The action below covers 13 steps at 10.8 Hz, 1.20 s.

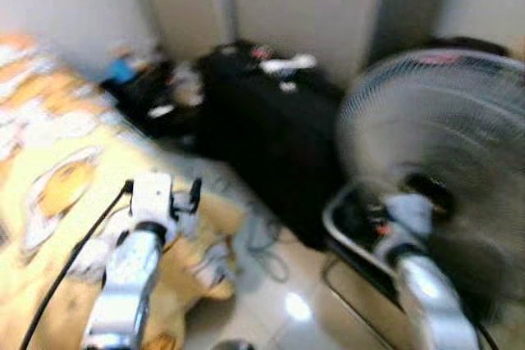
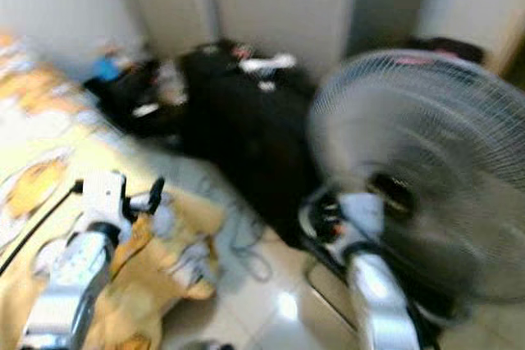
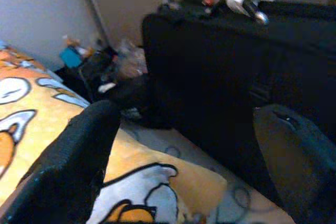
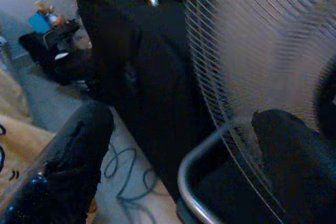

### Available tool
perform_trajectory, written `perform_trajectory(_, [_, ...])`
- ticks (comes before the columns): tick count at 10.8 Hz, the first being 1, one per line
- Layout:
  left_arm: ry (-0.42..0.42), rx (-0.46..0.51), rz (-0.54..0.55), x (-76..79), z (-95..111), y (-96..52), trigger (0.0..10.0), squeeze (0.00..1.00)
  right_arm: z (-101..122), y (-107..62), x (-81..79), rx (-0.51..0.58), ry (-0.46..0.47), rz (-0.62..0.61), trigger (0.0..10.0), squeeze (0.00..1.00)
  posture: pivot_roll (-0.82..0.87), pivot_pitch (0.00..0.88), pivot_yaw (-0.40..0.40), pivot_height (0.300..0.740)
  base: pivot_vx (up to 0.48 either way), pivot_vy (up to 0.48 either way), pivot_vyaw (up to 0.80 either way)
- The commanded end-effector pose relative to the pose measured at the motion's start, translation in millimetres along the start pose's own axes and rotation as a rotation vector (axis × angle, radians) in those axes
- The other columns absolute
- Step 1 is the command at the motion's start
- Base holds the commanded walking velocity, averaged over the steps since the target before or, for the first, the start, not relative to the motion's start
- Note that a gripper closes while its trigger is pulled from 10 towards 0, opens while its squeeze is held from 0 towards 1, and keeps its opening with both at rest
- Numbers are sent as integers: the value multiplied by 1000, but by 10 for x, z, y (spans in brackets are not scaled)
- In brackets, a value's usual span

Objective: Clean up the room

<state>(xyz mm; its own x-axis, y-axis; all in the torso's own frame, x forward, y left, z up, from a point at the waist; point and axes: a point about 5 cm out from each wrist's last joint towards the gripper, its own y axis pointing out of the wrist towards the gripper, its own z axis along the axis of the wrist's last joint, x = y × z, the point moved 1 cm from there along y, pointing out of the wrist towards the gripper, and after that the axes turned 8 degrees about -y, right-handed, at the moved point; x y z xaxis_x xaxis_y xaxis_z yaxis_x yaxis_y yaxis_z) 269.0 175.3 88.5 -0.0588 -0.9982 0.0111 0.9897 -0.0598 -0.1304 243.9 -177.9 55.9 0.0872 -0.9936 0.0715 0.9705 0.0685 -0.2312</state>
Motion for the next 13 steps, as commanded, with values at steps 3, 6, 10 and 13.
perform_trajectory(3, [30,3,-64,118,149,-30,10000,0,149,-58,-60,13,39,-51,10000,1000,-18,0,98,740,0,0,798])
perform_trajectory(6, [45,37,-53,183,284,47,10000,0,271,35,-53,18,95,-99,10000,1000,-10,0,97,740,0,0,508])
perform_trajectory(10, [-3,1,-4,95,256,50,10000,0,291,111,-103,-14,147,-118,10000,1000,9,0,68,740,0,0,0])
perform_trajectory(13, [-22,-6,17,133,242,10,10000,0,338,104,-95,-14,145,-94,10000,1000,15,0,58,740,0,0,0])
